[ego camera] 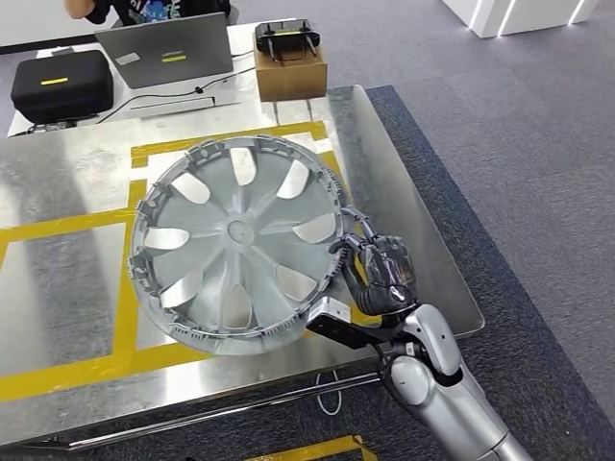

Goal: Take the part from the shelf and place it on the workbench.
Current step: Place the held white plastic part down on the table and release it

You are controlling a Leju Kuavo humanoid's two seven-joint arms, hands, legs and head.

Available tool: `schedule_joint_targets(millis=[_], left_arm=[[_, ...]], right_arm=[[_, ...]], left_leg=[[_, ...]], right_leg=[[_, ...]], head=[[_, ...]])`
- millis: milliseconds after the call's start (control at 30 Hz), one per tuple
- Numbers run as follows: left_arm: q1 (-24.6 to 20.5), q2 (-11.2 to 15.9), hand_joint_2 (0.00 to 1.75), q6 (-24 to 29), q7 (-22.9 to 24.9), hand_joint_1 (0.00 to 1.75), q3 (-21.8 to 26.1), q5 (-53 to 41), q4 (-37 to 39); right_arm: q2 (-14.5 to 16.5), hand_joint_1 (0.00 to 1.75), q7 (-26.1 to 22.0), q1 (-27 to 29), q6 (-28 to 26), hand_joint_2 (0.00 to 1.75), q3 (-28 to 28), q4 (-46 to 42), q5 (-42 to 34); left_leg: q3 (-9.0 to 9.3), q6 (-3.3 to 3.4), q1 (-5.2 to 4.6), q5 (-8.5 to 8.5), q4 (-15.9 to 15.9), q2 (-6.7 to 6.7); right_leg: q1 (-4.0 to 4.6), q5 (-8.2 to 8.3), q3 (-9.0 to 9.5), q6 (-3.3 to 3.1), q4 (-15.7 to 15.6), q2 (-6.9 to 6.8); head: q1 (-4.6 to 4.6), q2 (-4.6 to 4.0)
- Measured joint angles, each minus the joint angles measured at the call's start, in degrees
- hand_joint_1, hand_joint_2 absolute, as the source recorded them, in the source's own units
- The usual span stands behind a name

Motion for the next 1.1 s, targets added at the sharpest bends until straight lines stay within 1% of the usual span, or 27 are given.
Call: schedule_joint_targets(millis=[133, 267, 367, 567, 800, 1100], left_arm=[[-0.18, 0.03, 1.75, -0.09, 0.13, 0.00, -0.91, -1.08, 0.00], [-0.34, 0.05, 1.75, -0.05, 0.20, 0.00, -1.42, -1.38, -0.02], [-0.34, 0.07, 1.75, -0.05, 0.24, 0.00, -1.55, -1.43, -0.01], [-0.33, 0.13, 1.75, -0.29, -0.08, 0.00, -1.92, -1.64, 0.00], [-0.35, 0.25, 1.75, -1.76, -0.47, 0.00, -2.00, -2.05, 0.00], [-0.29, 0.44, 1.75, -3.07, -1.41, 0.00, -1.98, -1.90, 0.00]], right_arm=[[0.15, 1.75, 0.45, -2.09, 0.73, 1.75, -0.50, 3.18, -0.21], [0.48, 1.75, 0.88, -3.39, 1.32, 1.75, -1.29, 6.11, -0.41], [0.68, 1.75, 1.13, -4.13, 1.52, 1.75, -1.63, 7.63, -0.41], [1.00, 1.75, 2.68, -6.55, 2.74, 1.75, -2.26, 11.52, -0.14], [1.34, 1.75, 4.52, -11.26, 4.89, 1.75, -3.12, 18.90, -0.42], [3.48, 1.75, 4.96, -15.90, 6.88, 1.75, -3.74, 28.75, -0.94]], left_leg=[[0.17, -0.16, 0.04, 0.08, -0.42, 0.00], [0.16, -0.59, 0.11, 0.29, -0.53, 0.00], [0.14, -0.73, 0.12, 0.36, -0.53, 0.00], [0.11, -0.75, 0.05, 0.38, -0.49, -0.01], [0.09, -0.73, -0.05, 0.37, -0.45, -0.01], [0.08, -0.72, -0.08, 0.36, -0.44, -0.01]], right_leg=[[0.09, -0.14, 0.01, -0.40, 0.01, -0.02], [0.17, -0.05, 0.00, -0.58, 0.04, -0.09], [0.17, 0.04, 0.01, -0.70, 0.04, -0.10], [0.04, 0.09, 0.04, -0.70, 0.04, -0.14], [-0.05, 0.11, 0.04, -0.67, 0.02, -0.16], [-0.04, 0.11, 0.02, -0.67, 0.02, -0.14]], head=[[0.01, 0.00], [0.02, 0.00], [0.04, 0.00], [0.05, 0.00], [0.05, 0.00], [0.04, 0.00]])
